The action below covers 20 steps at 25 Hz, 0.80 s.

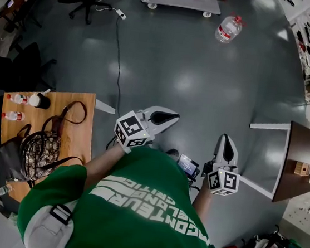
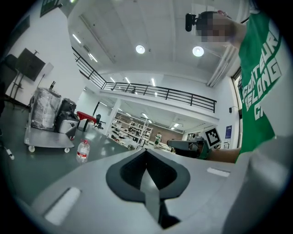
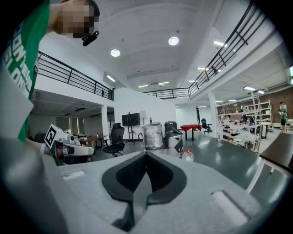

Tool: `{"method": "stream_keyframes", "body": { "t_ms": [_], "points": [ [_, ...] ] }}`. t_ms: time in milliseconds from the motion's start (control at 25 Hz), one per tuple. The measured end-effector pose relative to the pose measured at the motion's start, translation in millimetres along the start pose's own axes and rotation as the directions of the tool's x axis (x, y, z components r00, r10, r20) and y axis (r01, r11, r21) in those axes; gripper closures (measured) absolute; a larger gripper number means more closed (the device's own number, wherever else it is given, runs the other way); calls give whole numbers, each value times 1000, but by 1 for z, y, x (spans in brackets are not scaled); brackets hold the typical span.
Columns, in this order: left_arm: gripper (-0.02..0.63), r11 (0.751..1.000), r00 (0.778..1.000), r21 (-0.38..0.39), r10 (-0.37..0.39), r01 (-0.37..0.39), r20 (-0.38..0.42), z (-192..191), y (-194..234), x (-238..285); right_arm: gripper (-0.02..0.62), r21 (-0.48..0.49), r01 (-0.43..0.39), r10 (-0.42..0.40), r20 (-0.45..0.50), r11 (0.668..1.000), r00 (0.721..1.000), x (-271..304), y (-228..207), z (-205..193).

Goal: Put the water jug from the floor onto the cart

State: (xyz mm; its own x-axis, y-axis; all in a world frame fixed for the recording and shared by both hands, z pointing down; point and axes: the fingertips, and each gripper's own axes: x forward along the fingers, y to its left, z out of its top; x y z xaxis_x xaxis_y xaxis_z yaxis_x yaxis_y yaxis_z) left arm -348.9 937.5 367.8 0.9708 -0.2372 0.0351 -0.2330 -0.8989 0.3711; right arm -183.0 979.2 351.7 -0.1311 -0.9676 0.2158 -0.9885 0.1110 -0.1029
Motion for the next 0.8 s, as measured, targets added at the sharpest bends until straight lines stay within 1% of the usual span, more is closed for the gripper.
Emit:
{"method": "stream_keyframes", "body": {
  "t_ms": [120,280,440,640,800],
  "points": [
    [594,1000,1000,-7,24,-24,-20,-10,14,-24,603,0,-9,9,-13,1000,1000,2,20,-8],
    [594,998,998,0,56,-56,-26,-13,24,-37,603,13,-20,21,-45,1000,999,4,27,-22],
    [594,998,998,-12,62,-62,-17,-11,23,-34,603,21,-40,42,-57,999,998,12,25,-26],
    [594,998,998,-9,60,-61,-25,-10,25,-30,603,20,-67,67,-37,998,997,31,27,-23],
    [594,998,997,2,61,-61,-44,-8,27,-12,603,39,-67,68,-37,997,997,39,8,-21]
  ]
}}
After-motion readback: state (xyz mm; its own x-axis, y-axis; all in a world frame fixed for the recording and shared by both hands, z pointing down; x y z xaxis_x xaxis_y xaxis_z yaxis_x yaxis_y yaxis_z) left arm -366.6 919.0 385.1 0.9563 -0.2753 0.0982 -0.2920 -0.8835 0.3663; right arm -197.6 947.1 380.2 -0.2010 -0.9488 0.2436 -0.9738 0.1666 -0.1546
